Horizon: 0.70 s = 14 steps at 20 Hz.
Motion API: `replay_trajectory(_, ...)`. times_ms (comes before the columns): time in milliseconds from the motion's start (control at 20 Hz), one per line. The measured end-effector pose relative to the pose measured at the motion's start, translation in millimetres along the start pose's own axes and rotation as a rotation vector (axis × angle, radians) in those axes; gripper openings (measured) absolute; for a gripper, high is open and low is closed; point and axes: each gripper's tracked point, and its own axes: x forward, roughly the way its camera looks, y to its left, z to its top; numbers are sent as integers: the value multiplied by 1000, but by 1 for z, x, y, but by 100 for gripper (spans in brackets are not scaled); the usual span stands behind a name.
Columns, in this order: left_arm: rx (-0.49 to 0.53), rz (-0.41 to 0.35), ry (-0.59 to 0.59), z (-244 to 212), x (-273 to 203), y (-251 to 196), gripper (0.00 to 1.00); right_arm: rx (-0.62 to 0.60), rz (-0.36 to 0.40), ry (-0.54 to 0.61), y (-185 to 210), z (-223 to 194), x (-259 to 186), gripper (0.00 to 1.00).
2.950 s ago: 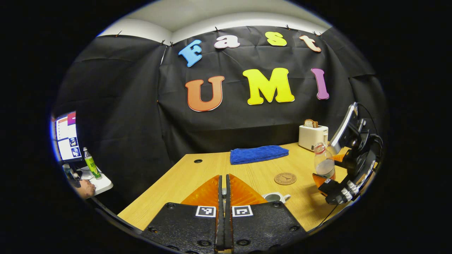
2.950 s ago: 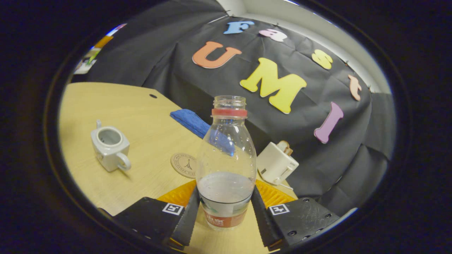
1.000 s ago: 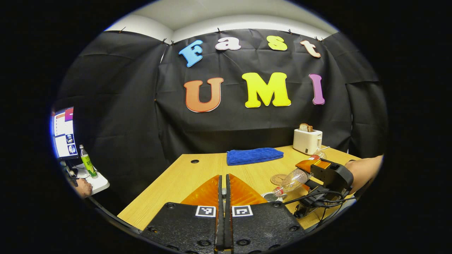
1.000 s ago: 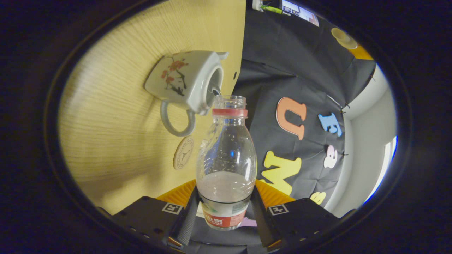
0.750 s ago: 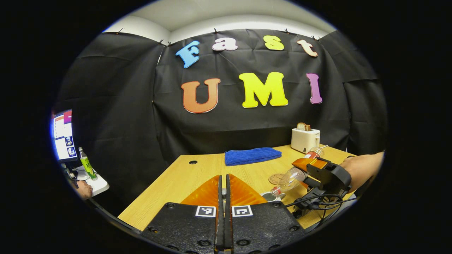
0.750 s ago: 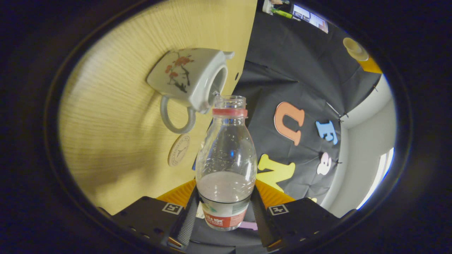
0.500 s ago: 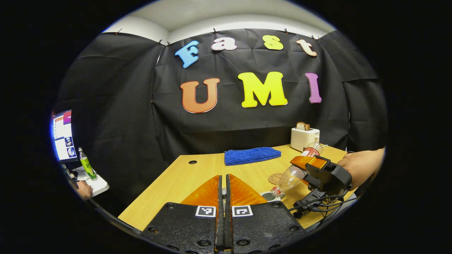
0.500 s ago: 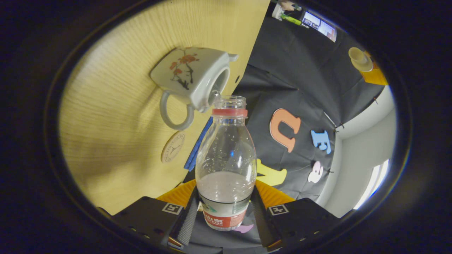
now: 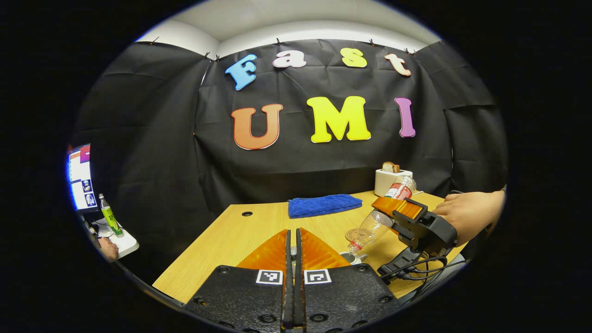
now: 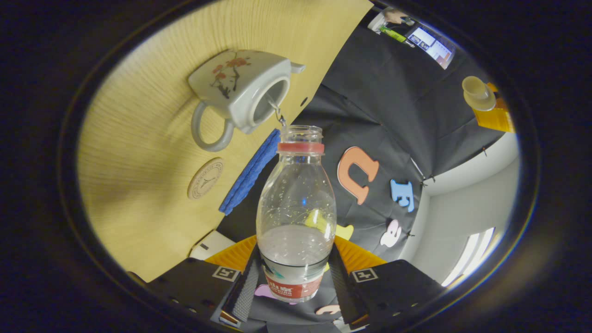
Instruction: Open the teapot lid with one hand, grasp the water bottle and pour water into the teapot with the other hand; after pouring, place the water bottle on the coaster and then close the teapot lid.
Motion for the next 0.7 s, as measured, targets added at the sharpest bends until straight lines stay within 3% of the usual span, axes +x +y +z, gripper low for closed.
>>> replay_trajectory(250,-9,6,2,-1,-2,4,3,-71,-83,-11,-21,5,-3,74)
replay_trajectory(700,-9,8,5,-1,-1,5,3,-119,-110,-22,-30,5,4,75)
